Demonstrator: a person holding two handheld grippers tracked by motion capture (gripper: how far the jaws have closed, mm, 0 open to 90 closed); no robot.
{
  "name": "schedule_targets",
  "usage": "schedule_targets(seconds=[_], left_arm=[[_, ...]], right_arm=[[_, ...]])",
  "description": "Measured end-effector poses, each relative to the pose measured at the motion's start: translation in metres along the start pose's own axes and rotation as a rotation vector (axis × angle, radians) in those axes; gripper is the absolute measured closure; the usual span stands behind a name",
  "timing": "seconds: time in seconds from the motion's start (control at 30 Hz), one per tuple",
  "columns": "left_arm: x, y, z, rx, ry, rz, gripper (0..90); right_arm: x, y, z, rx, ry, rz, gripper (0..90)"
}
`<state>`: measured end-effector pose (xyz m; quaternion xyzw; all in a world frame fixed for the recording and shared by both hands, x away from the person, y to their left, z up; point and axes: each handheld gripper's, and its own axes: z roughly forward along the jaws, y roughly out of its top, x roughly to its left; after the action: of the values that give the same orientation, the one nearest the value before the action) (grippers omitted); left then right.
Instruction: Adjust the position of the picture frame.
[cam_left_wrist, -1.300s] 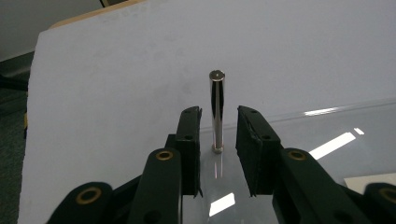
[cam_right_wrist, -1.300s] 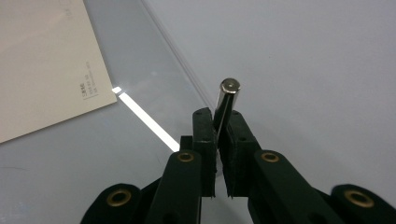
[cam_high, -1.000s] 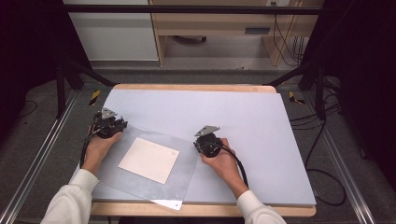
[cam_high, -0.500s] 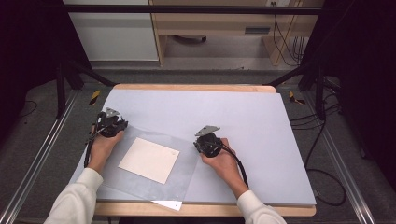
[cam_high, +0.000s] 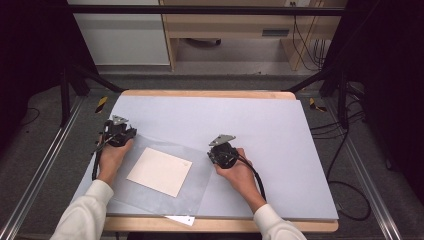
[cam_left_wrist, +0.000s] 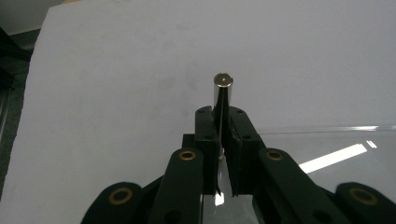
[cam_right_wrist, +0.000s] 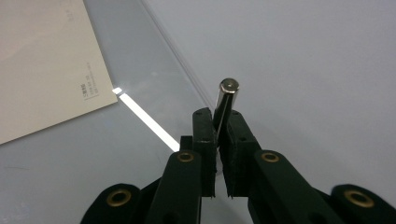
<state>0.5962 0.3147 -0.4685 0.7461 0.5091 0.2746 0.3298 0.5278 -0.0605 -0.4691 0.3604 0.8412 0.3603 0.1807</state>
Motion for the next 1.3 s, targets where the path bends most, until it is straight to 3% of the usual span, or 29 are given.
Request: schedule_targets(seconds=[0.57, 0.77, 1.03, 1.3], left_arm=[[0.000, -0.001, 0.001, -0.007, 0.004, 0.009, 82.5], [-0.003, 0.000, 0.004, 0.002, 0.022, 0.048, 81.4], [0.003, -0.001, 0.003, -0.001, -0.027, 0.000, 84.1], [0.006, 0.007, -0.007, 0.012, -0.045, 0.013, 84.7]], right_arm=[[-0.003, -0.001, -0.002, -0.013, -0.001, 0.022, 80.6], [-0.003, -0.002, 0.001, -0.010, -0.002, 0.018, 80.0], [0.000, -0.001, 0.003, 0.001, -0.003, 0.016, 85.4], [-0.005, 0.004, 0.000, 0.019, 0.026, 0.062, 85.2]])
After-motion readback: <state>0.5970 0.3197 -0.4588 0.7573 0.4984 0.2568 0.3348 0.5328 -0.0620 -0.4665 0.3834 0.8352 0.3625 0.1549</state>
